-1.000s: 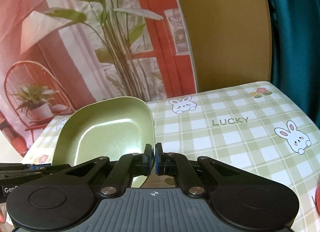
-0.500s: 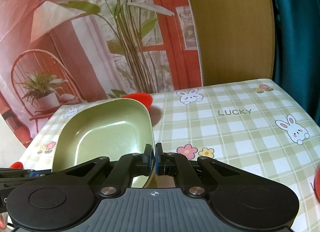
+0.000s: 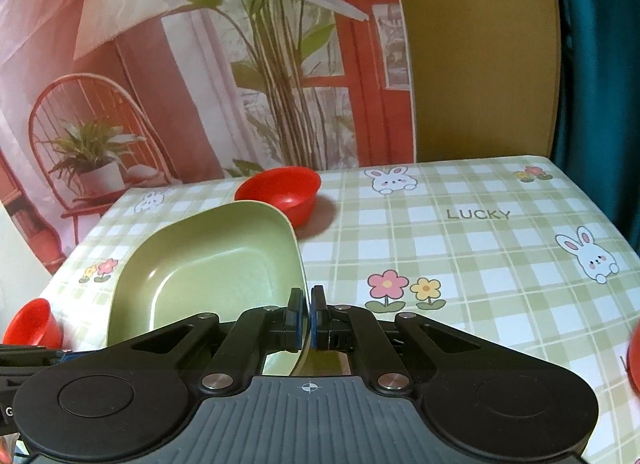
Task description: Organize plates and bowls
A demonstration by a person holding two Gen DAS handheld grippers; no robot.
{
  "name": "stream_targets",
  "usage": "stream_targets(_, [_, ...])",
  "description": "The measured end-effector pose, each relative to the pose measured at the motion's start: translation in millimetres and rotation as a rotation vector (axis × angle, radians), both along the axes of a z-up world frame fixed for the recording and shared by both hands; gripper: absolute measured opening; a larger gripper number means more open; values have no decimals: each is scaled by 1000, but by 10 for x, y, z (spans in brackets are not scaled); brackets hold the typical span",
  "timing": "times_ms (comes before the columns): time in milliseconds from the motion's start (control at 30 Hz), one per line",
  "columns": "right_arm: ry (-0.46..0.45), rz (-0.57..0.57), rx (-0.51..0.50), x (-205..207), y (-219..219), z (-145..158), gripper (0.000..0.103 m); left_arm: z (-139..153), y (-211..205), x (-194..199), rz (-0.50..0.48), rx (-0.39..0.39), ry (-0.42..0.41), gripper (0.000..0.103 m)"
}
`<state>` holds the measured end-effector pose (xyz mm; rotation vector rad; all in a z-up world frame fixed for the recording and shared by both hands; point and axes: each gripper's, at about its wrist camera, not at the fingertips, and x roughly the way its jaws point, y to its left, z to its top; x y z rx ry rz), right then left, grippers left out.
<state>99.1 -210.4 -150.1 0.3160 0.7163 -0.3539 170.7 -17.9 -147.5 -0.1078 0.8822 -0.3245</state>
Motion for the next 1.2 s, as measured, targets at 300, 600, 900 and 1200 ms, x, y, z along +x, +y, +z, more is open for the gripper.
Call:
stream_targets(300, [28,4,5,10,1,-60,3,-94,-25,36,-4,-3,39,17])
stream_targets(600, [63,-5,25,-25,-47,-203,4,-219,-57,57,-17,-1,96,17])
stream_targets(900, [83,-11,43,-37,-84,-278,4,-236,-54,63,-22,5,113,18])
stream_targets(1200, [92,-11,50,-40,-90,-305,4,-249,-63,55,-25,8,125,18])
